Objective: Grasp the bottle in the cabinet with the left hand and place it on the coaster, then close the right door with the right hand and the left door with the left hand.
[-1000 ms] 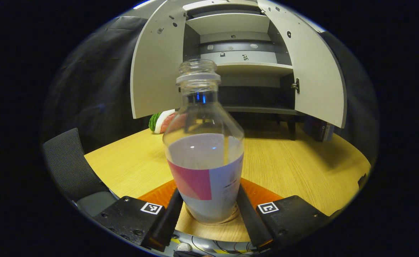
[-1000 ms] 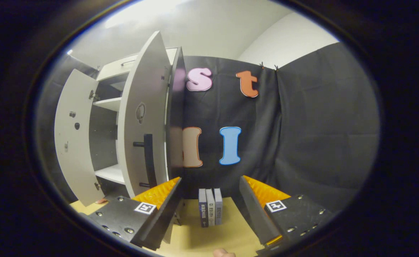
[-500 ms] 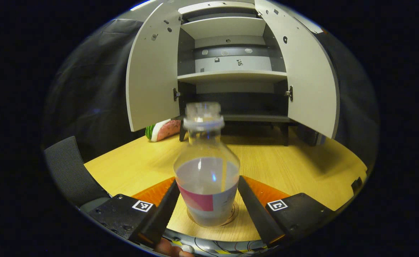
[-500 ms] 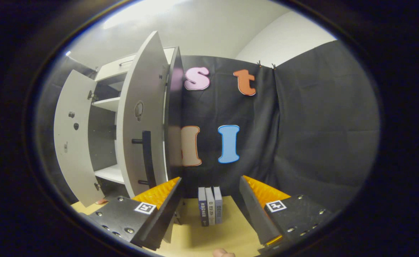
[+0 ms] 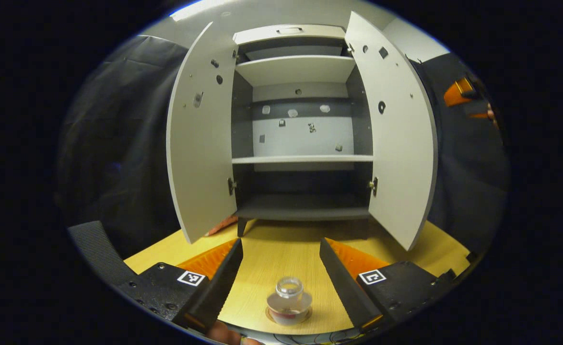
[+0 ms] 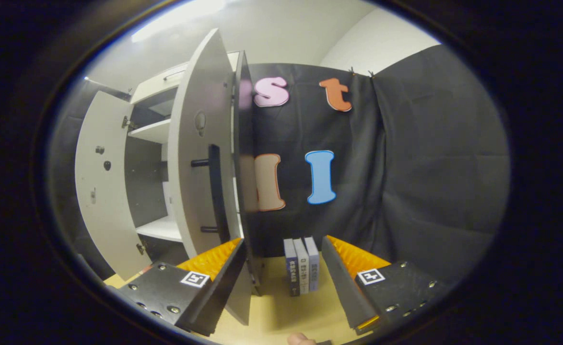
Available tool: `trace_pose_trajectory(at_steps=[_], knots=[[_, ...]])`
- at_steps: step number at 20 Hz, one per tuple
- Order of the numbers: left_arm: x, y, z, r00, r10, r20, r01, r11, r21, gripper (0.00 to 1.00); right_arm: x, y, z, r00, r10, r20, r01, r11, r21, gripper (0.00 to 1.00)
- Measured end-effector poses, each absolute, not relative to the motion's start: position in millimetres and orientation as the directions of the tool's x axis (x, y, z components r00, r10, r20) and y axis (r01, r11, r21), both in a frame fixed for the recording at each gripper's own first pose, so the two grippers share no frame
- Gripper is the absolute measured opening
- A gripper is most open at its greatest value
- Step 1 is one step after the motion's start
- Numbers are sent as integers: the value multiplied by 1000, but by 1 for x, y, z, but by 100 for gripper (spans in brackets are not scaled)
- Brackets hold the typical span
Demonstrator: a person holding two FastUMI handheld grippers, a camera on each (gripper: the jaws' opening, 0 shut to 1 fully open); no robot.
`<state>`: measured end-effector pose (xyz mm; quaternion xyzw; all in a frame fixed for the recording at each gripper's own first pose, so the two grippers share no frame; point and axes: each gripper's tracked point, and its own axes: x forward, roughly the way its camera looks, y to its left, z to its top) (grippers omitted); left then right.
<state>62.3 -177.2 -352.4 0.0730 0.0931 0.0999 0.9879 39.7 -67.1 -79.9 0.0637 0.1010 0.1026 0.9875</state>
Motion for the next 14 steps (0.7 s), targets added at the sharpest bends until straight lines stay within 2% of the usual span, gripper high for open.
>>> trace_pose_trajectory(at_steps=[2,5,7,8,9,12,14], knots=[[70,-158,-317,963,234,-136,-211,963,165,100,41,-50,-85,956,223,-192,-197,969,146,94],[80,-122,-270,957,276,-89,-263,956,131,100,43,-28,-90,953,226,-203,-194,967,163,99],[81,-90,-249,944,322,-68,-313,942,120,100,48,-31,-91,962,183,-202,-156,977,143,96],[80,-72,-241,934,351,-62,-342,932,120,100,47,-29,-90,962,184,-201,-158,977,142,93],[78,-54,-233,923,380,-55,-372,921,117,100,47,-25,-90,961,190,-201,-166,977,131,99],[71,-1,-215,883,469,-22,-463,878,126,100,45,-18,-85,968,170,-184,-160,985,67,92],[68,32,-204,857,516,9,-512,848,135,100,39,-6,-85,971,158,-182,-144,986,85,96]])
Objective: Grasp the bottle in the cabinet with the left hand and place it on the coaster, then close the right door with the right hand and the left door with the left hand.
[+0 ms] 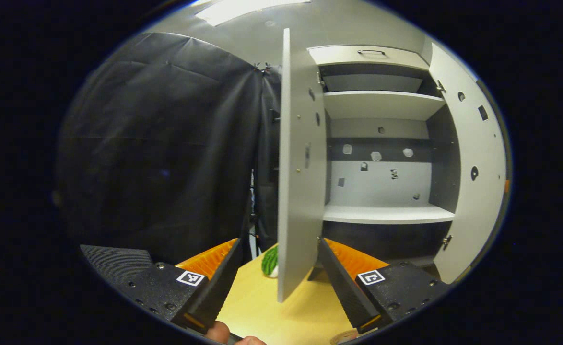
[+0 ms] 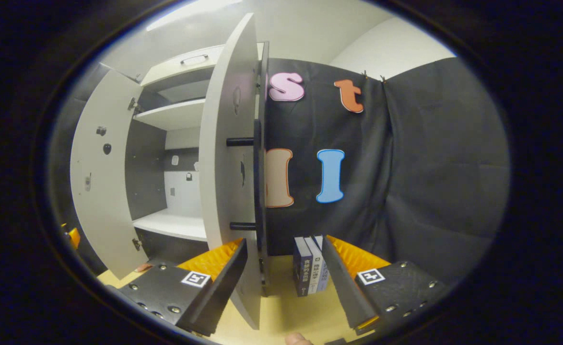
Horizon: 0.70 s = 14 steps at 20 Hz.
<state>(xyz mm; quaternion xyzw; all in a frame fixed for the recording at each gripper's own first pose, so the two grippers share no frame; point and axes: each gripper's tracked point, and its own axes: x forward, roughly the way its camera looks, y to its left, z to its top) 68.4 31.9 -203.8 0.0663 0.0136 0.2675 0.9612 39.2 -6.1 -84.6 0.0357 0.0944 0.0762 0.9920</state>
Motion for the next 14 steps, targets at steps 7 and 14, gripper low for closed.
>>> trace_pose_trajectory(at_steps=[7,14], knots=[[103,100,-215,830,558,-26,-553,827,100,97,32,77,-85,953,247,-178,-225,965,133,96],[104,104,-223,888,455,-64,-453,891,35,95,25,137,-82,900,403,-164,-351,896,272,96]])
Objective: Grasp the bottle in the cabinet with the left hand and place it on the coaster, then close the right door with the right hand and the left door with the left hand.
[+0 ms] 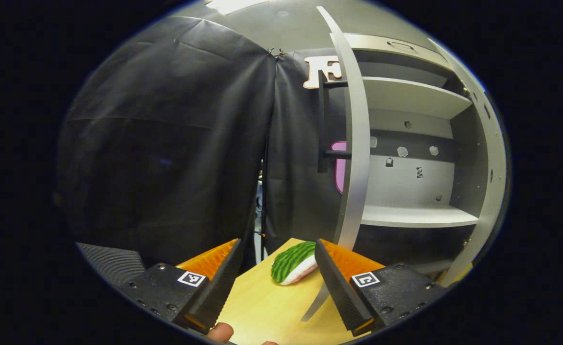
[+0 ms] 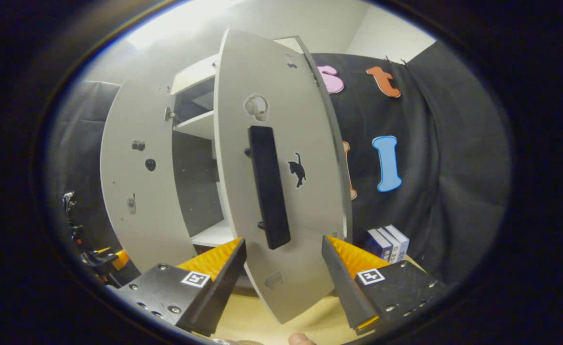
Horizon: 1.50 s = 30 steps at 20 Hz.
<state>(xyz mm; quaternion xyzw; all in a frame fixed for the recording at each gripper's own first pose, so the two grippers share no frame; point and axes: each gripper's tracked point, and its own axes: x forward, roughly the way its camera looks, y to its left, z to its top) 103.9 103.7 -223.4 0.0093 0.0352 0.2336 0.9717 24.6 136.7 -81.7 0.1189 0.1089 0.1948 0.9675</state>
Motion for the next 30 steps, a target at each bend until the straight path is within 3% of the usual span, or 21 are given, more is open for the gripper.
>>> trace_pose_trajectory(at_steps=[2,3,4,14,19,23,24,26,28,29,30], knots=[[114,92,-230,917,386,-102,-392,919,-48,95,24,140,-87,895,409,-178,-350,892,287,96],[119,87,-233,926,362,-111,-370,927,-56,89,24,137,-89,895,407,-183,-348,893,285,96],[120,80,-233,932,346,-109,-352,935,-38,95,26,135,-89,896,404,-182,-346,894,284,96],[150,-3,-220,975,218,-54,-218,976,2,94,25,117,-73,910,385,-150,-331,897,292,96],[173,-50,-225,994,66,-82,-67,998,-12,95,22,99,-70,920,364,-143,-312,905,290,96],[173,-81,-210,997,26,-70,-25,999,23,95,20,91,-71,932,321,-171,-277,930,240,95],[173,-86,-205,997,23,-77,-22,1000,23,90,20,91,-67,934,314,-173,-272,935,227,92],[173,-98,-187,998,6,-66,-5,1000,10,95,15,95,-56,938,307,-160,-273,940,202,96],[172,-107,-164,999,0,-54,0,1000,-12,90,11,100,-39,943,307,-129,-281,942,184,93],[172,-112,-154,999,-1,-50,-1,1000,-29,95,13,103,-29,944,308,-117,-285,942,179,93],[173,-115,-145,999,-3,-46,1,999,-46,90,15,104,-20,946,306,-105,-285,942,176,93]])
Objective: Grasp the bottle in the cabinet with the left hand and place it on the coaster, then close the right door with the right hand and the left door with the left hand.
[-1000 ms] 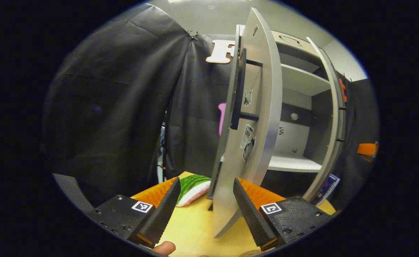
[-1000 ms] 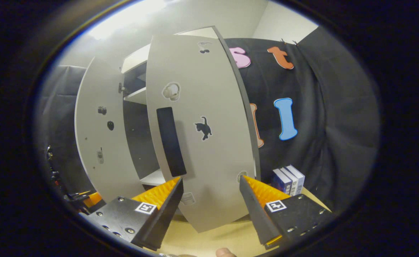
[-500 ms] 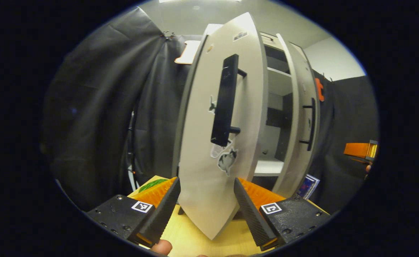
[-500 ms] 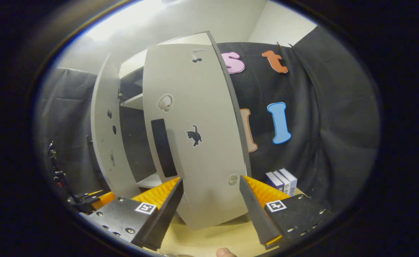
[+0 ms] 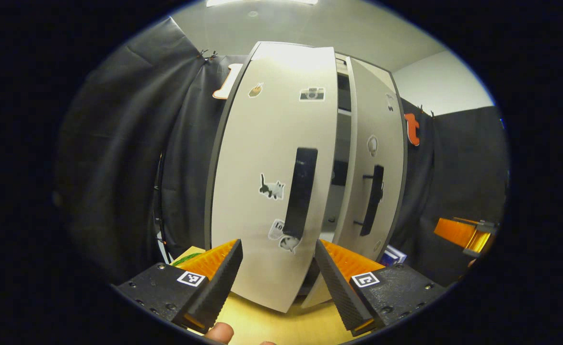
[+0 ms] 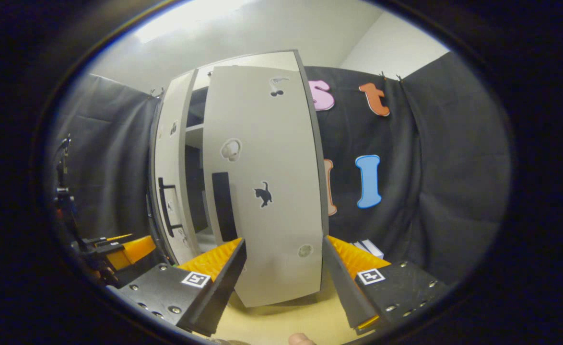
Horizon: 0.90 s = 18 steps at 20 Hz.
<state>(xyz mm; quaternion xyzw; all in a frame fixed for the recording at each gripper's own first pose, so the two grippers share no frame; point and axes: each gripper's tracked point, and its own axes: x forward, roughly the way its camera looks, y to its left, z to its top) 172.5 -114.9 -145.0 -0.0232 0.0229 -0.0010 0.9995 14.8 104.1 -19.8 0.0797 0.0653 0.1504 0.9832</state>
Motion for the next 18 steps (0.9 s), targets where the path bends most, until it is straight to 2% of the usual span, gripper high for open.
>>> trace_pose_trajectory(at_steps=[1,7,8,10,15,16,18], knots=[[172,-117,-135,999,-7,-39,4,998,-60,95,15,107,-11,948,306,-91,-287,941,176,93],[171,-129,-98,1000,-7,12,7,999,-38,95,17,106,18,953,303,-19,-296,940,168,95],[171,-131,-96,1000,-6,17,7,1000,-25,95,17,106,16,952,306,-23,-297,939,171,92],[170,-132,-97,1000,-8,18,8,1000,-5,95,18,103,15,951,310,-22,-302,938,171,95],[171,-139,-97,1000,-7,14,6,1000,16,95,19,93,23,948,319,12,-317,936,152,96],[174,-148,-97,1000,-6,11,6,1000,19,95,22,88,23,948,318,19,-317,936,152,92],[176,-165,-100,1000,-3,5,3,1000,29,95,25,76,22,948,318,22,-317,935,156,95]])
